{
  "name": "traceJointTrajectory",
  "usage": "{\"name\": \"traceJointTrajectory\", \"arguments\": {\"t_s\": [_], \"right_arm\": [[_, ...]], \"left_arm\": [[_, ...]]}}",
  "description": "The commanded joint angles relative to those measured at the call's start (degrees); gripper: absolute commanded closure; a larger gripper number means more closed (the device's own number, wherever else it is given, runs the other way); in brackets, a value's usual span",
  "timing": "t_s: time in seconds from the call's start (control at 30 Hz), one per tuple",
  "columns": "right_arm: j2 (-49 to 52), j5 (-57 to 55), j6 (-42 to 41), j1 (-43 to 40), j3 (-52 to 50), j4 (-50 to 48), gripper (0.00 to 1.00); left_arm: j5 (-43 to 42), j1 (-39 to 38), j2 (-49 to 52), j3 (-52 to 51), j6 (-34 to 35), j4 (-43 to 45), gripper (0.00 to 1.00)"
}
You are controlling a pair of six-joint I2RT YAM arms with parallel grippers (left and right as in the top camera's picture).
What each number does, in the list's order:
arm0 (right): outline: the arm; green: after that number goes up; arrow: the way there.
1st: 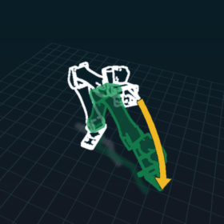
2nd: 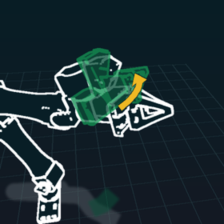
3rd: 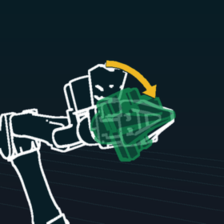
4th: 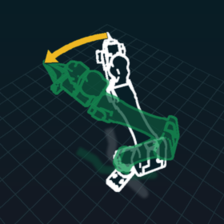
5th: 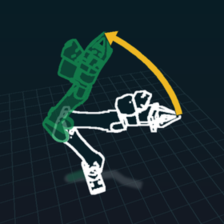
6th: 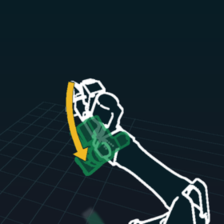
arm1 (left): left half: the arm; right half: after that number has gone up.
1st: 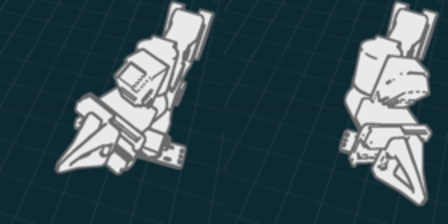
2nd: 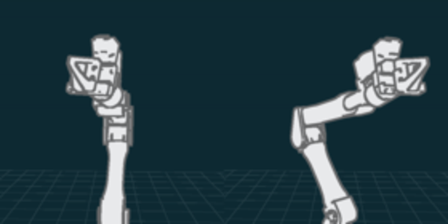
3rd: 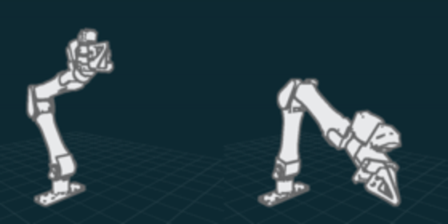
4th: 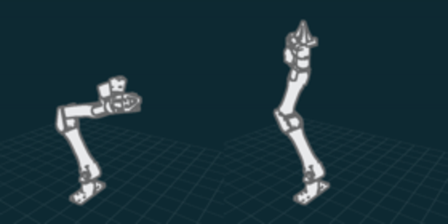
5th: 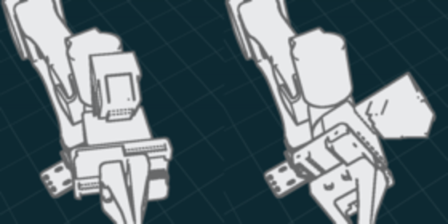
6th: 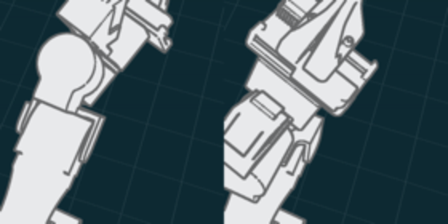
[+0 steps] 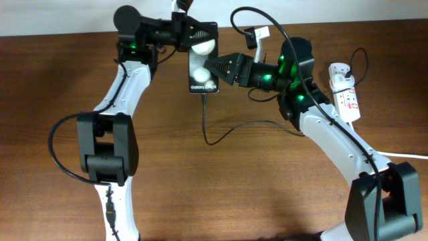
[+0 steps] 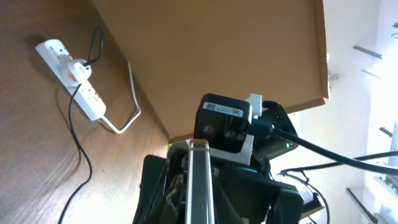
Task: Plug charger to phone and switch on socket
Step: 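Open the right gripper and withdraw it from the plugged phone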
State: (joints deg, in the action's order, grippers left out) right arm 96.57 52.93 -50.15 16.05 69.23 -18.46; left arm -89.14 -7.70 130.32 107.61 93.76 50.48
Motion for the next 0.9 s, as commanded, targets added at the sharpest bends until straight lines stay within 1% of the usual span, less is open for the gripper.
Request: {"name": "traceJointTrajectory", "arguments": {"t_s": [0.0,0.13,0.23,0.3,0.4,0.43,0.47,0.57,0.6,0.67,0.7,0.77,0.87], "right_arm": [[-0.6,-0.6,0.5,0.0,1.2,-0.2,0.01],[-0.6,0.8,1.1,-0.1,1.2,0.9,0.01],[-0.6,-0.4,6.5,-0.1,1.2,9.2,0.01],[-0.6,-4.7,10.8,-0.1,1.2,16.5,0.01],[-0.6,-12.8,15.7,-0.1,1.2,27.1,0.01],[-0.7,-14.1,16.2,-0.4,1.2,28.9,0.01],[-0.8,-14.6,16.7,-2.0,1.2,31.2,0.01],[-3.1,-14.9,17.4,-7.5,1.3,33.4,0.01],[-4.3,-16.9,19.1,-9.5,2.0,36.0,0.01],[-5.9,-25.0,26.8,-11.3,7.9,49.5,0.01],[-5.9,-27.6,29.0,-11.2,10.8,54.4,0.01],[-6.0,-31.2,30.5,-11.2,15.3,59.8,0.01],[-6.0,-31.2,30.9,-11.2,16.4,60.7,0.01]], "left_arm": [[-0.5,2.7,-0.8,0.2,-0.8,0.5,1.0],[-0.5,7.6,-0.8,0.2,-0.8,0.4,1.0],[-0.4,11.6,-0.8,0.2,0.7,0.4,1.0],[-0.5,12.8,-0.8,0.2,0.7,0.4,1.0],[-0.5,12.9,-0.8,0.2,0.7,0.4,1.0],[-0.5,12.9,-0.8,0.2,0.7,0.5,1.0],[-0.5,12.9,-0.8,0.2,0.7,0.5,1.0],[-0.5,12.3,-0.8,0.2,0.6,0.5,1.0],[-0.5,11.9,-0.8,0.2,0.3,0.5,1.0],[-1.0,10.2,-0.8,0.2,-0.9,0.2,1.0],[-1.0,9.5,-0.7,0.2,-0.9,0.0,1.0],[-1.0,7.3,-0.1,0.2,-2.2,0.0,1.0],[-0.9,4.3,3.2,0.2,-2.1,-0.2,1.0]]}}
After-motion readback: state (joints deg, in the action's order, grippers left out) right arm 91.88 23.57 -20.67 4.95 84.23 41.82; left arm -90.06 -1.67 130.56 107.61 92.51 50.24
